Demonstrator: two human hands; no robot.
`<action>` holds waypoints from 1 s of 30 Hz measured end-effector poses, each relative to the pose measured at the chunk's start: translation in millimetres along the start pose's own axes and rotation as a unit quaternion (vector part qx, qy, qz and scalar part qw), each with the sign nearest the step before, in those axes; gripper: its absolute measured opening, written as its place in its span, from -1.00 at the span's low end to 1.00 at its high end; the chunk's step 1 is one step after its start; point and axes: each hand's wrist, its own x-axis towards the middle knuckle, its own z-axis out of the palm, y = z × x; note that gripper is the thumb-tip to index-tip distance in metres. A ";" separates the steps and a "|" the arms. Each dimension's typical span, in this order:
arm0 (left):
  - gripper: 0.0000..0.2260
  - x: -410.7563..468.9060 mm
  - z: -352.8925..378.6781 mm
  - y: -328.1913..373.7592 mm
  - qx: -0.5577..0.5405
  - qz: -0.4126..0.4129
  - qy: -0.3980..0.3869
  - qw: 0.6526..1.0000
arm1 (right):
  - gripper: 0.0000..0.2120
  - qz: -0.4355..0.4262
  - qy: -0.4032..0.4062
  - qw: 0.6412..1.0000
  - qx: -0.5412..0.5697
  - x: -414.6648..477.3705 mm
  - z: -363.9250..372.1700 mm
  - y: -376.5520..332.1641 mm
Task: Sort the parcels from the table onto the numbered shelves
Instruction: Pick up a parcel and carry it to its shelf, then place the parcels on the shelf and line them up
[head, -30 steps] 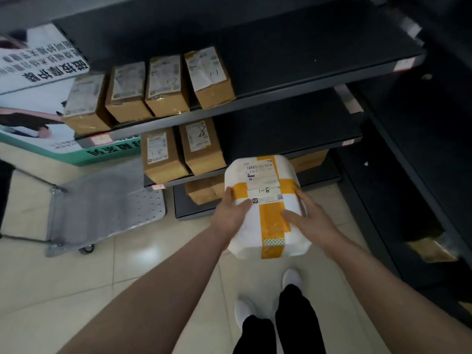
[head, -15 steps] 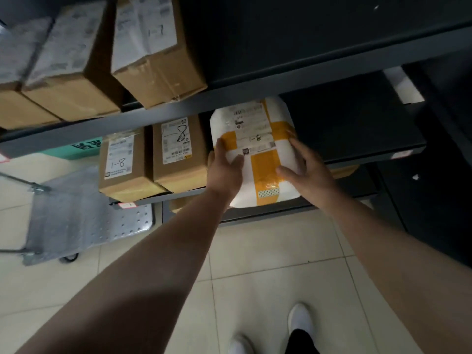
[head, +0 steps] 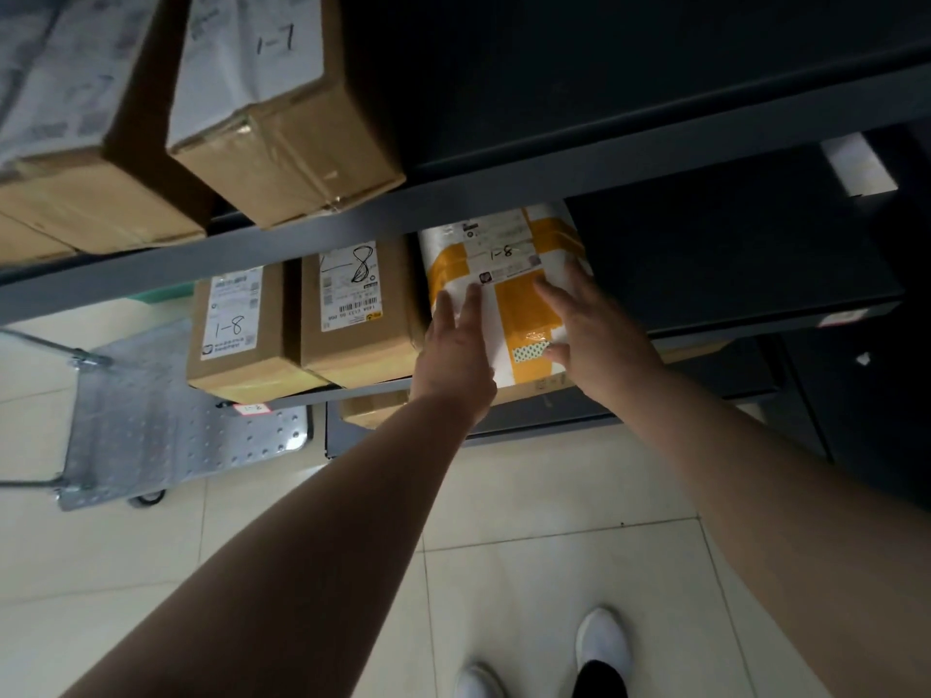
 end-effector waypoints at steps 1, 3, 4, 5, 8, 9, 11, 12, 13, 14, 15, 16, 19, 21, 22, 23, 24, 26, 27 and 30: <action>-0.09 -0.1 0.2 0.2 -0.004 -0.001 0.001 1.000 | -0.24 0.000 0.001 1.000 -0.001 -0.2 0.3 0.4; -0.06 -1.3 -1.5 -0.7 -0.010 0.000 -0.002 1.000 | -0.23 -0.005 -0.002 1.000 -0.011 -0.2 -1.0 1.5; -0.04 -3.4 -3.3 -0.8 -0.015 0.002 -0.007 1.000 | -0.22 -0.008 -0.006 1.000 -0.018 -1.2 -2.2 2.4; -0.02 -7.4 -5.9 -0.4 -0.021 0.005 -0.009 1.000 | -0.20 -0.011 -0.002 1.000 -0.024 -3.3 -3.8 4.1; -0.02 -28.0 -12.6 3.2 -0.030 0.022 0.008 0.999 | -0.14 -0.014 0.025 0.999 -0.031 -21.1 -9.0 9.4; -0.05 -36.6 -14.9 5.5 -0.029 0.024 0.010 0.999 | -0.14 -0.009 0.027 0.999 -0.033 -30.6 -11.0 10.0; -0.11 -54.4 -20.6 10.7 -0.017 0.019 -0.005 1.000 | -0.18 0.012 0.014 0.999 -0.042 -51.6 -14.5 7.7; -0.13 -63.1 -24.4 13.6 -0.005 0.018 -0.018 1.000 | -0.20 0.025 0.001 0.999 -0.047 -62.2 -17.1 5.0; -0.16 -71.2 -29.1 16.8 0.009 0.019 -0.031 0.999 | -0.21 0.036 -0.016 0.998 -0.051 -72.8 -20.0 2.2; -0.18 -78.6 -34.7 20.7 0.025 0.024 -0.047 0.998 | -0.22 0.044 -0.033 0.997 -0.051 -82.8 -23.3 -0.7; -0.22 -85.9 -41.7 25.4 0.046 0.030 -0.066 0.996 | -0.24 0.047 -0.050 0.996 -0.051 -92.8 -26.9 -3.4; -0.27 -93.1 -49.8 30.5 0.070 0.038 -0.089 0.993 | -0.27 0.047 -0.067 0.995 -0.051 -103.1 -31.1 -6.6; -0.43 -117.7 -76.3 45.9 0.145 0.078 -0.163 0.973 | -0.38 0.048 -0.105 0.992 -0.057 -136.1 -47.8 -19.9; -0.48 -137.0 -90.5 54.6 0.187 0.118 -0.187 0.957 | -0.40 0.054 -0.126 0.989 -0.062 -161.3 -60.2 -29.8; -0.50 -146.9 -96.0 58.0 0.203 0.139 -0.187 0.951 | -0.41 0.056 -0.130 0.987 -0.070 -175.2 -66.7 -33.8; -0.53 -157.9 -100.8 61.2 0.210 0.155 -0.184 0.947 | -0.42 0.059 -0.127 0.987 -0.077 -190.0 -72.4 -37.1; -0.56 -169.2 -105.1 63.8 0.210 0.168 -0.183 0.946 | -0.45 0.064 -0.117 0.988 -0.082 -205.8 -77.3 -40.3; -0.57 -193.6 -113.0 67.4 0.199 0.195 -0.188 0.942 | -0.49 0.083 -0.103 0.988 -0.082 -240.9 -84.8 -47.0; -0.55 -206.2 -116.3 68.8 0.195 0.212 -0.192 0.938 | -0.50 0.098 -0.101 0.987 -0.078 -258.8 -87.2 -50.6; -0.50 -247.0 -122.0 71.4 0.194 0.274 -0.198 0.921 | -0.49 0.150 -0.087 0.982 -0.071 -313.6 -90.5 -63.9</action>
